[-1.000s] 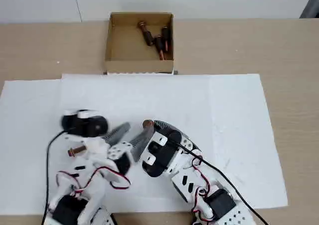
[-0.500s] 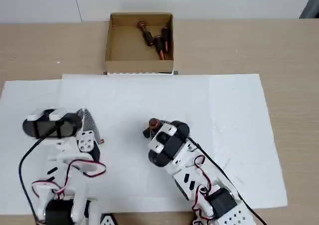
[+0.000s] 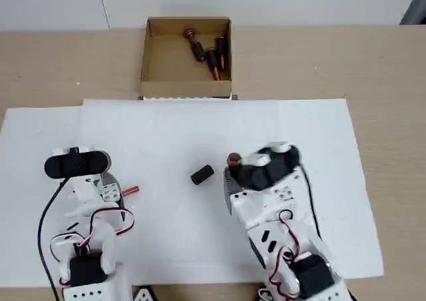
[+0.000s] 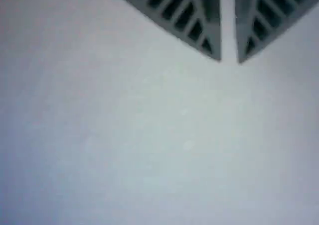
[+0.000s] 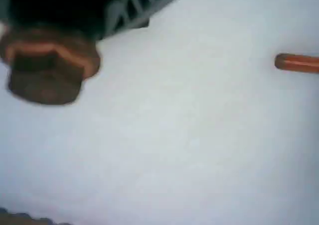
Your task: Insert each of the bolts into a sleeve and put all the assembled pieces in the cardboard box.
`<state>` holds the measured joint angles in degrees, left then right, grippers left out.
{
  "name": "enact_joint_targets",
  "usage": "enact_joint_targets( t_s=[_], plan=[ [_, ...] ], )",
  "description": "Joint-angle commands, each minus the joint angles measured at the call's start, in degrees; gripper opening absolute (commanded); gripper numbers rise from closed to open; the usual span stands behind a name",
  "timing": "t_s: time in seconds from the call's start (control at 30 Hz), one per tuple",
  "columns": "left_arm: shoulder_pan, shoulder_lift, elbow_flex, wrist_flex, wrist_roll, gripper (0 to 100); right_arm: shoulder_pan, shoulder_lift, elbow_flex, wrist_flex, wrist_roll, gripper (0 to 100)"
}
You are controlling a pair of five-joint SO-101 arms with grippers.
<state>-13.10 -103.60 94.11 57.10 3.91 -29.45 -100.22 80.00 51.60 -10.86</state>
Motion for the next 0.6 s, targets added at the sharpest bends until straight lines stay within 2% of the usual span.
enact_joint_targets(
  t_s=[0.0,0.3,0.57],
  plan=[
    [-0.44,-0.53,0.22,0.26,-0.35,0,0.31,4.7,-7.91,0.22,-3.16,0.4],
    [-0.62,-0.53,0.22,0.26,0.0,0,0.4,31.96,-23.03,-8.75,-4.57,0.4],
    [-0.62,-0.53,0.22,0.26,-0.09,0,0.48,60.0,-38.24,-21.76,1.93,0.4]
  ],
)
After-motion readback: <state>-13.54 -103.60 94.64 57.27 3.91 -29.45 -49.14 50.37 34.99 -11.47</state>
